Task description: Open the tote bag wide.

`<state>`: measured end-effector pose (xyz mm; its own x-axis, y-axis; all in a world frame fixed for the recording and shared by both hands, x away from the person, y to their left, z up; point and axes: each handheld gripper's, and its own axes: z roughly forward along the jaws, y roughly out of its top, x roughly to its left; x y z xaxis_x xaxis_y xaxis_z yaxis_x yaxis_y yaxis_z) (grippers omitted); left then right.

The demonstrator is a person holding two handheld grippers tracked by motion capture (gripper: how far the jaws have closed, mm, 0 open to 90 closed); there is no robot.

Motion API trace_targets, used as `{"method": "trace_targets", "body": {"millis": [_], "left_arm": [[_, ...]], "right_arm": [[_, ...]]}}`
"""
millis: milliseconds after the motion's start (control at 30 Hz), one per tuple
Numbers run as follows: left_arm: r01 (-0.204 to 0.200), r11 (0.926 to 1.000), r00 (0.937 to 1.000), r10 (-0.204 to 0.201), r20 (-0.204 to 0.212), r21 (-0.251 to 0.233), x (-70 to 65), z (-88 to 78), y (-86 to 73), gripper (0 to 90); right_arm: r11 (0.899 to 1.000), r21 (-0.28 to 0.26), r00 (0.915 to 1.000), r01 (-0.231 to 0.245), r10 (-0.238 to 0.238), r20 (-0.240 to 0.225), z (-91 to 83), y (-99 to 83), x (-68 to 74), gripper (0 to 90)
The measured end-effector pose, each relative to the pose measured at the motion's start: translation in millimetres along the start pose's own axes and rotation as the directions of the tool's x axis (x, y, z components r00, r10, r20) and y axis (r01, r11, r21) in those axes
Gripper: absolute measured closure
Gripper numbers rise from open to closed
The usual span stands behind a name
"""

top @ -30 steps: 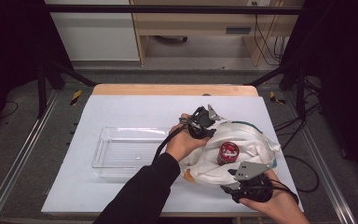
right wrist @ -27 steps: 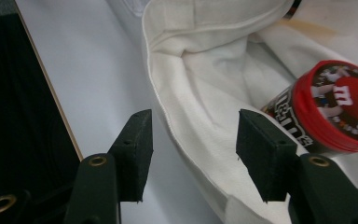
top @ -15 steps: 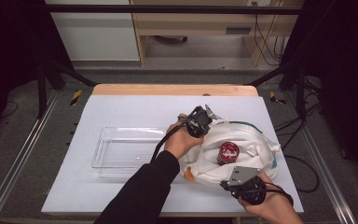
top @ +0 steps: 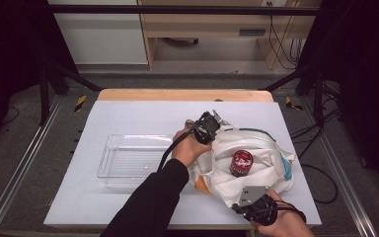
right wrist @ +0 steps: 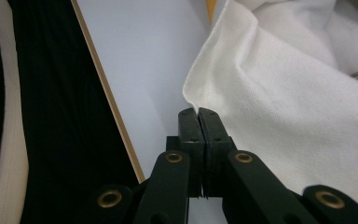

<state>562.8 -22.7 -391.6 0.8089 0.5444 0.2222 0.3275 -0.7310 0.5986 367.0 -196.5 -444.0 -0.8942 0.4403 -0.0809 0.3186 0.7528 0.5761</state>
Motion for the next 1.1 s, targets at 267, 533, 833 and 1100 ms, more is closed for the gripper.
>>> {"method": "trace_targets", "body": {"millis": [267, 533, 833, 1100], "left_arm": [[0.032, 0.9993, 0.9994, -0.032, 0.015, 0.019, 5.4, 4.4, -8.2, 89.0], [0.028, 0.9996, 0.9995, -0.028, 0.012, -0.007, 2.3, -0.2, -10.0, 88.7], [0.029, 0.9994, 0.9995, -0.029, 0.015, -0.017, 0.9, -1.4, -11.4, 87.0], [0.028, 0.999, 0.9996, -0.028, 0.005, -0.035, -0.3, -4.7, -12.3, 80.9]], "right_arm": [[1.0, -0.003, 0.9996, -0.026, 0.026, -0.008, 5.8, -4.1, -2.9, 89.7], [0.999, -0.029, 0.9991, -0.042, 0.042, -0.009, 1.2, -4.9, -4.6, 88.6], [0.997, -0.046, 0.9982, -0.058, 0.058, -0.019, -3.5, -5.0, -5.9, 82.0], [0.995, -0.066, 0.9973, -0.069, 0.067, -0.031, -8.1, -2.8, -5.7, 73.4]]}}
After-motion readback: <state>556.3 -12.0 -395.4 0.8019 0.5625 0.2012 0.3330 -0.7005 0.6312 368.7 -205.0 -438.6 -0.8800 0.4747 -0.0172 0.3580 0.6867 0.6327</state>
